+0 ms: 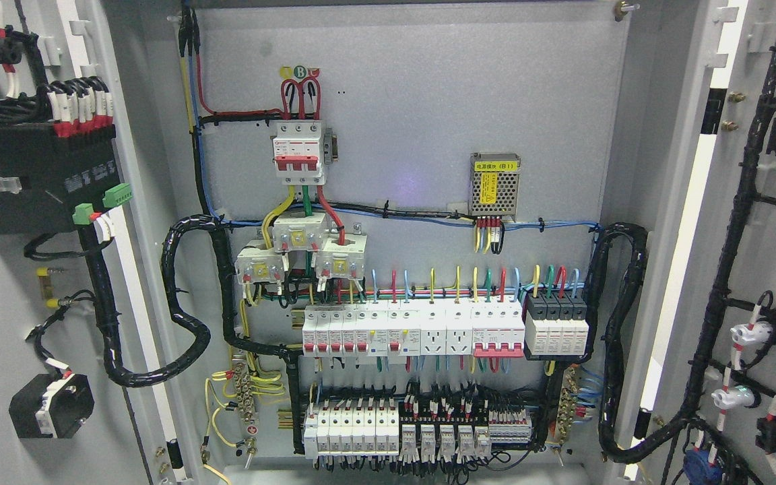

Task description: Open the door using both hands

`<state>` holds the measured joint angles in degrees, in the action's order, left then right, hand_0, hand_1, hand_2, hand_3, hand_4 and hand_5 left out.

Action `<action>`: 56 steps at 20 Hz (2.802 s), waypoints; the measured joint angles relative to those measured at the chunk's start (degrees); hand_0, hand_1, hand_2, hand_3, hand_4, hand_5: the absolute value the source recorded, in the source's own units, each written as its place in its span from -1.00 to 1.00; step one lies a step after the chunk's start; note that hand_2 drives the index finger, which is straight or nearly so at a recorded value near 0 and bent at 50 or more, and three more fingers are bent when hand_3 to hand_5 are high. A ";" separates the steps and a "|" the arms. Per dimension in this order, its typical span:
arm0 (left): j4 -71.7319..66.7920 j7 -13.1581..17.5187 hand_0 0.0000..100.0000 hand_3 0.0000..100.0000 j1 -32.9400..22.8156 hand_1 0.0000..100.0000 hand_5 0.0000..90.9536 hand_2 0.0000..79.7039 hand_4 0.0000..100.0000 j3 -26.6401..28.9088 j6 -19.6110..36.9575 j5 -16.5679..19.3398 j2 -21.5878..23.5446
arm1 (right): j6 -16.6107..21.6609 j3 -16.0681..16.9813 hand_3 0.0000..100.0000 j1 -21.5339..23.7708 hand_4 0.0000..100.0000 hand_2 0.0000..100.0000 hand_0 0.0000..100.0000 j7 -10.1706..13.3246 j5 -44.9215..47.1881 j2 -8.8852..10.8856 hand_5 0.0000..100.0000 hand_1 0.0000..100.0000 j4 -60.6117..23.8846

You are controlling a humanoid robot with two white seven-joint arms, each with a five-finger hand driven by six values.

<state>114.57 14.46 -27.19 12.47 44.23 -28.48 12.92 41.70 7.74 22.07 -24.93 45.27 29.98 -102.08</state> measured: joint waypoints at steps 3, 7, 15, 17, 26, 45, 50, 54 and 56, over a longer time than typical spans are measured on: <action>-0.58 0.01 -1.00 -1.00 -0.27 -1.00 -1.00 -1.00 -0.94 1.22 0.00 -0.68 0.44 | 0.00 0.32 -1.00 -0.03 -1.00 -1.00 -1.00 -1.30 0.54 0.46 -1.00 -1.00 0.17; -1.79 0.03 -1.00 -1.00 -0.41 -1.00 -1.00 -1.00 -0.93 2.67 0.00 -1.35 1.11 | -0.04 0.69 -1.00 -0.14 -1.00 -1.00 -1.00 -1.76 1.19 1.19 -1.00 -1.00 0.42; -5.86 0.23 -1.00 -1.00 0.40 -1.00 -1.00 -1.00 -0.93 5.14 0.00 -3.77 3.18 | -0.22 1.07 -1.00 -0.47 -1.00 -1.00 -1.00 -2.79 4.74 2.19 -1.00 -1.00 0.77; -7.09 0.12 -1.00 -1.00 0.73 -1.00 -1.00 -1.00 -0.93 5.74 0.01 -4.66 3.91 | -0.22 1.15 -1.00 -0.55 -1.00 -1.00 -1.00 -3.56 5.20 2.36 -1.00 -1.00 0.81; -13.23 -0.08 -1.00 -1.00 3.77 -1.00 -1.00 -1.00 -0.93 8.13 0.02 -8.01 7.54 | -0.23 1.37 -1.00 -0.77 -1.00 -1.00 -1.00 -4.61 7.22 3.18 -1.00 -1.00 1.00; -24.83 -0.20 -1.00 -1.00 11.39 -1.00 -1.00 -1.00 -0.94 10.35 -0.78 -12.72 13.87 | -0.45 1.48 -1.00 -2.00 -1.00 -1.00 -1.00 -9.34 10.68 4.58 -1.00 -1.00 1.69; -27.69 -0.18 -1.00 -1.00 13.62 -1.00 -1.00 -1.00 -0.94 10.38 -6.59 -13.00 15.11 | -0.45 1.48 -1.00 -3.02 -1.00 -1.00 -1.00 -9.51 11.23 4.72 -1.00 -1.00 2.63; -29.85 -0.07 -1.00 -1.00 15.31 -1.00 -1.00 -1.00 -0.93 10.35 -9.37 -13.06 16.06 | -0.45 1.51 -1.00 -3.48 -1.00 -1.00 -1.00 -9.57 11.41 4.81 -1.00 -1.00 3.40; -30.75 0.02 -1.00 -1.00 15.97 -1.00 -1.00 -1.00 -0.94 10.34 -10.01 -13.08 16.46 | -0.45 1.51 -1.00 -3.69 -1.00 -1.00 -1.00 -9.63 11.47 4.84 -1.00 -1.00 3.81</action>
<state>83.83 14.48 -11.22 22.80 34.22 -41.55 29.38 41.25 9.25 18.38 -34.56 56.75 34.82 -98.27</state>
